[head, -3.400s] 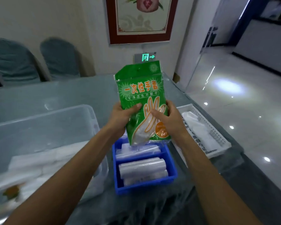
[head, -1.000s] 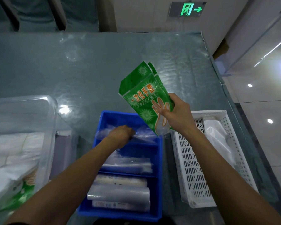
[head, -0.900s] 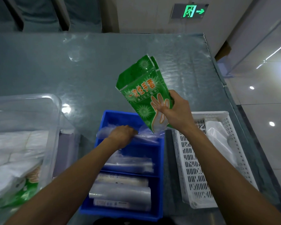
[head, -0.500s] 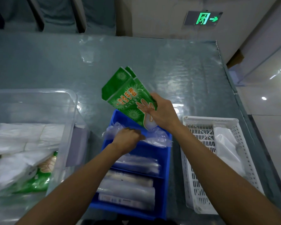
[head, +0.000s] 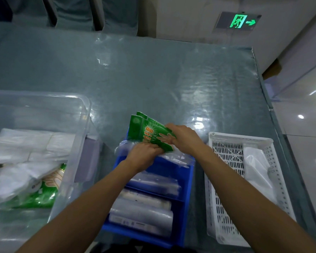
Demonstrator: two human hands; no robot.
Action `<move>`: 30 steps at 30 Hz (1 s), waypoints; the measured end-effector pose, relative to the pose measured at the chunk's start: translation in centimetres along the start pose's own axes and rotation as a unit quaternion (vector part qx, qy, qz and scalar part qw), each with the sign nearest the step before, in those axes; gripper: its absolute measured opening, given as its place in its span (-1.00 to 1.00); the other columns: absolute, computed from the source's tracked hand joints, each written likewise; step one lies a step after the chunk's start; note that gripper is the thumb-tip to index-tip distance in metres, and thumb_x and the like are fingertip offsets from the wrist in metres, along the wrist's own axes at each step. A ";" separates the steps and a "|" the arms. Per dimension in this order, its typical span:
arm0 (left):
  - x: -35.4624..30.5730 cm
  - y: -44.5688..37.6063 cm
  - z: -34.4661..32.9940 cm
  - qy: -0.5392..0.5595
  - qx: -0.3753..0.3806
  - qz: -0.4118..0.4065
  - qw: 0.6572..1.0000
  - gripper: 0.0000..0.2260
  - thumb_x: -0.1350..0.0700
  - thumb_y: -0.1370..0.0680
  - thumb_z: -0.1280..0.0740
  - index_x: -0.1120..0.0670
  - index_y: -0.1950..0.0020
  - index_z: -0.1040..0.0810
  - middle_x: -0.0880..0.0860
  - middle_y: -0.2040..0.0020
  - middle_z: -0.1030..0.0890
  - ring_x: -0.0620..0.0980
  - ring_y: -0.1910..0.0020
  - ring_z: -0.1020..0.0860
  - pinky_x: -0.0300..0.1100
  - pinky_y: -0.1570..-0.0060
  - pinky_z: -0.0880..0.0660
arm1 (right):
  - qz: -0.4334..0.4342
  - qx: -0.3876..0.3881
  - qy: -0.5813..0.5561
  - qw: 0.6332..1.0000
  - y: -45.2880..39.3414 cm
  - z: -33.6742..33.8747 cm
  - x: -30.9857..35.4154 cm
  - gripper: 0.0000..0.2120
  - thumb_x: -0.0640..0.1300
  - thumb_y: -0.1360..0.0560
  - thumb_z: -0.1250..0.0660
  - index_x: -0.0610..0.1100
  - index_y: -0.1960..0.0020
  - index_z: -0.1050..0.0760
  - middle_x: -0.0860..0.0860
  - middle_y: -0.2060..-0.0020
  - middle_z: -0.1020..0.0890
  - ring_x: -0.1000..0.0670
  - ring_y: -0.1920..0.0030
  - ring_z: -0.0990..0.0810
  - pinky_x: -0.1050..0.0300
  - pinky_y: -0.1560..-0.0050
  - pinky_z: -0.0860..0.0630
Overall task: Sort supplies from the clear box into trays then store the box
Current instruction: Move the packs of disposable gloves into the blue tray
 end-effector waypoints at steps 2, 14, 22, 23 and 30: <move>0.6 -0.4 -0.1 -0.001 -0.008 0.009 1.000 -0.62 0.30 -0.38 -0.43 -0.04 -0.12 -0.66 0.00 0.11 -0.71 0.13 0.18 -0.66 -0.04 0.24 -0.53 | -0.004 0.017 0.007 1.000 -0.4 -0.7 -0.3 -0.57 -0.03 -0.52 -0.38 0.05 -0.36 -0.37 -0.02 -0.16 -0.63 -0.13 -0.08 -0.59 0.01 0.05 -0.50; 3.3 -2.2 -2.6 0.053 0.115 0.083 0.989 -0.77 0.23 -0.51 -0.33 -0.07 -0.04 -0.64 0.00 0.05 -0.69 0.08 0.07 -0.63 -0.06 0.15 -0.51 | 0.085 -0.261 -0.020 0.961 6.1 -1.5 1.4 -0.75 -0.24 -0.44 -0.41 -0.16 -0.12 -0.61 -0.07 -0.11 -0.63 -0.12 -0.12 -0.51 -0.08 -0.16 -0.45; 3.3 -2.3 -2.9 0.103 0.105 0.090 0.985 -0.85 0.19 -0.54 -0.34 -0.01 0.00 -0.66 0.00 0.06 -0.68 0.05 0.09 -0.62 -0.04 0.11 -0.56 | -0.011 -0.076 -0.028 0.997 5.8 -6.6 -0.3 -0.77 -0.28 -0.52 -0.34 -0.12 -0.15 -0.60 0.00 -0.48 -0.40 -0.11 -0.38 -0.43 0.00 -0.17 -0.52; 3.4 -2.1 -2.9 0.122 0.097 0.095 0.983 -0.85 0.18 -0.54 -0.35 0.00 -0.04 -0.67 0.01 0.03 -0.69 0.07 0.06 -0.63 -0.03 0.09 -0.57 | -0.025 -0.050 -0.014 0.998 5.6 -6.9 -0.7 -0.80 -0.30 -0.52 -0.32 -0.12 -0.10 -0.60 -0.03 -0.42 -0.46 -0.13 -0.31 -0.48 -0.01 -0.07 -0.57; 5.6 0.1 -2.1 0.128 0.048 0.141 0.980 -0.77 0.18 -0.53 -0.33 0.07 -0.14 -0.70 0.08 -0.06 -0.71 0.10 -0.03 -0.63 -0.02 -0.06 -0.57 | -0.105 0.037 0.036 0.993 5.0 -6.8 -1.7 -0.51 -0.47 -0.46 -0.23 -0.18 -0.34 -0.46 -0.17 0.05 -0.60 -0.10 0.28 -0.46 0.07 0.28 -0.38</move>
Point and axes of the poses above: each hand's wrist, its own y-axis away from the middle knuckle, its own z-axis out of the back of the hand, x = y × z, the point moved 7 cm from there along -y, towards the middle knuckle
